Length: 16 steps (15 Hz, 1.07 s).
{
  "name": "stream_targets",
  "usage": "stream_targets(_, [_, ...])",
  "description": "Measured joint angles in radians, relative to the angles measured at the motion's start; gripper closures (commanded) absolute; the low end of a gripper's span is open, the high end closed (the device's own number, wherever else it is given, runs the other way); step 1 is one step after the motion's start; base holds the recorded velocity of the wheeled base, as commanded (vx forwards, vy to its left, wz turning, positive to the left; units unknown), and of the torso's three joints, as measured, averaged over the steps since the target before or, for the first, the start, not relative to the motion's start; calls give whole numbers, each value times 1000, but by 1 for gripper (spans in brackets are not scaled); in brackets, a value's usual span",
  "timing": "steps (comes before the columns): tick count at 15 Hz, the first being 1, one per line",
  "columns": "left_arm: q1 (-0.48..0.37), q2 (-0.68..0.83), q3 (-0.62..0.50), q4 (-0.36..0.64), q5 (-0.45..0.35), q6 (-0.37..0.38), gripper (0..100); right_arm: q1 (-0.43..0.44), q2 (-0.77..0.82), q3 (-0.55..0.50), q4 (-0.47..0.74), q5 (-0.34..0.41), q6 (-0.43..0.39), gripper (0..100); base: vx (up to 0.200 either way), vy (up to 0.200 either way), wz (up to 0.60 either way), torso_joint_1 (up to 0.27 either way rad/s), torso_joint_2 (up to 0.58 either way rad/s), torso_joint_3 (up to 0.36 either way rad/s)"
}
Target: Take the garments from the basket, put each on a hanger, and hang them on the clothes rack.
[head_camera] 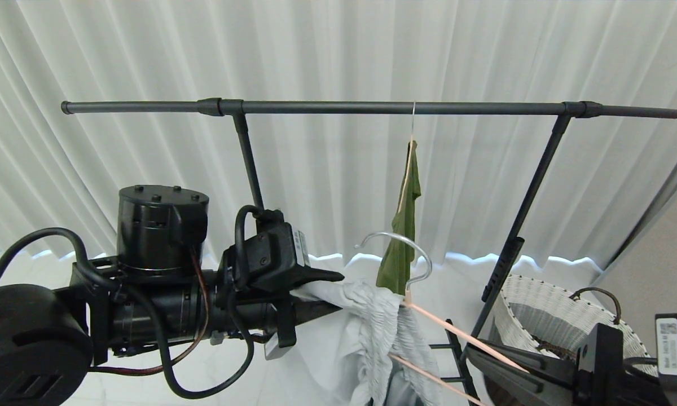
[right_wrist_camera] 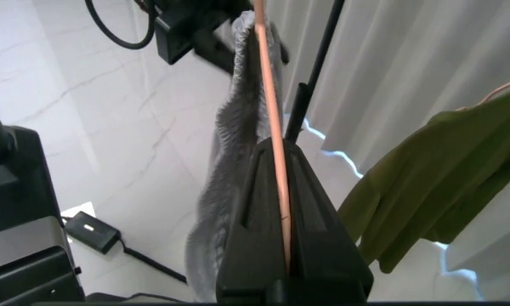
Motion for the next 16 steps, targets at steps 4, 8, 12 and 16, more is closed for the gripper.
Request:
stream_targets(4, [0,4,2,-1,0,14,100,0,5,-5,0,-4,2,100,0,0,0,0,0,0])
stream_targets(8, [0,3,4,3,1,14,100,-1,6,-6,-15,-5,2,0,0,0,0,0,0,0])
stream_targets(12, [18,1,5,1,4,49,100,-32,0,0,-7,-15,2,0,0,0,0,0,0,0])
stream_targets(16, [47,-4,21,0,13,94,100,-89,-2,-1,-4,-16,4,0,0,0,0,0,0,0])
